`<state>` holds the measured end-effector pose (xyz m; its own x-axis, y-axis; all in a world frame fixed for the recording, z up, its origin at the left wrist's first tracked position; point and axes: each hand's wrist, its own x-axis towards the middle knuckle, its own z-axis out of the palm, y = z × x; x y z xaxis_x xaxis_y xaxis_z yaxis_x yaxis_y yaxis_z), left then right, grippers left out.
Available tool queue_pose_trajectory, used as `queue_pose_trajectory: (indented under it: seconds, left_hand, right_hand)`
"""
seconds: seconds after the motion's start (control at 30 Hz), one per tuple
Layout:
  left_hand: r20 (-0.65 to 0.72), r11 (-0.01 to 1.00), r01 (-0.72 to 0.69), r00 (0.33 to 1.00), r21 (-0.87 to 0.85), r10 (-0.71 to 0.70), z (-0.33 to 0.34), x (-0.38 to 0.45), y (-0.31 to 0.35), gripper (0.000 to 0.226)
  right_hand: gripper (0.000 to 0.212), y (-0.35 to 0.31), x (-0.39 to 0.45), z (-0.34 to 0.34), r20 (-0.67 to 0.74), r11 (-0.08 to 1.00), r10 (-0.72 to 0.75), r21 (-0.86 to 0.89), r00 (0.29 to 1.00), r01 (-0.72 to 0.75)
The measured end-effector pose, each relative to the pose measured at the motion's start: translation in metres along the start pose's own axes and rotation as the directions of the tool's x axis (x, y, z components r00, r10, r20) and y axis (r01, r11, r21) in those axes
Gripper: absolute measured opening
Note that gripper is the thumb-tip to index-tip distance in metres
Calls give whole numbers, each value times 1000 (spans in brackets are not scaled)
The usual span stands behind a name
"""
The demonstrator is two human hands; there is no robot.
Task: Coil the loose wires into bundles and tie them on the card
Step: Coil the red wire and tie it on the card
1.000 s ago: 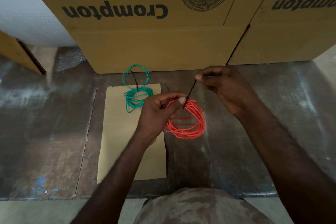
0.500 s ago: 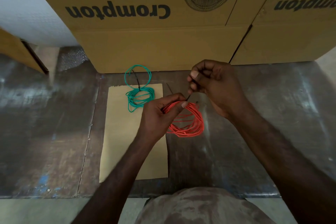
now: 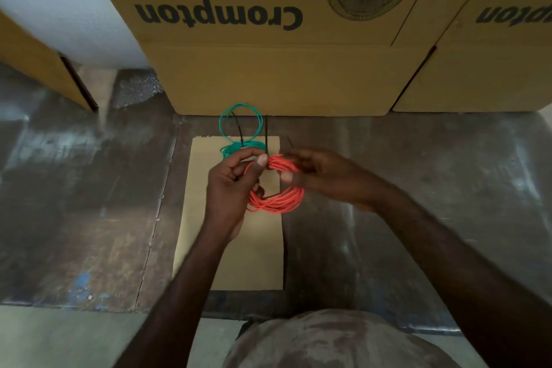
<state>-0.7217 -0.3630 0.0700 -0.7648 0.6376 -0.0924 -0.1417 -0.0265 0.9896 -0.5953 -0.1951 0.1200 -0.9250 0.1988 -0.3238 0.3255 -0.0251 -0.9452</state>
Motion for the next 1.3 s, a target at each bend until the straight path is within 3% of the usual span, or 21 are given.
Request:
queue_pose_trajectory:
  seconds: [0.07,0.17,0.27,0.43,0.57,0.7,1.07,1.3]
  left_hand:
    - [5,999,21,1000,46,-22,-19,-5,-6,17]
    - [-13,985,59,998,164,-57,-49,-14,-17,13]
    - [-26,963,65,998,261,-60,-77,-17,-33,12]
    - [-66,950,60,997,306,-41,-98,-1,-70,11]
    - [-42,895,10,999,445,10,-105,10,-100,15]
    - [-79,879,-3,996,477,46,-106,12,-112,16]
    - [-264,880,13,956,475,128,-102,-9,-90,34]
    - [-205,864,-84,956,496,210,-74,-16,-64,33]
  right_hand:
    - [30,21,2,17,53,1000,16,-4,998,-15]
    - [24,50,17,50,16,997,73,14,997,-73]
    - [15,82,38,80,-53,990,22,-140,998,-29]
    - [26,113,71,98,-160,923,-93,-383,983,26]
    - [17,128,81,96,-226,819,-142,-574,964,-14]
    - [21,137,86,96,-276,670,-221,-740,935,-60]
    - [48,131,74,98,-422,795,-186,-596,888,-116]
    - [49,139,45,71,-472,842,-156,-523,868,-134]
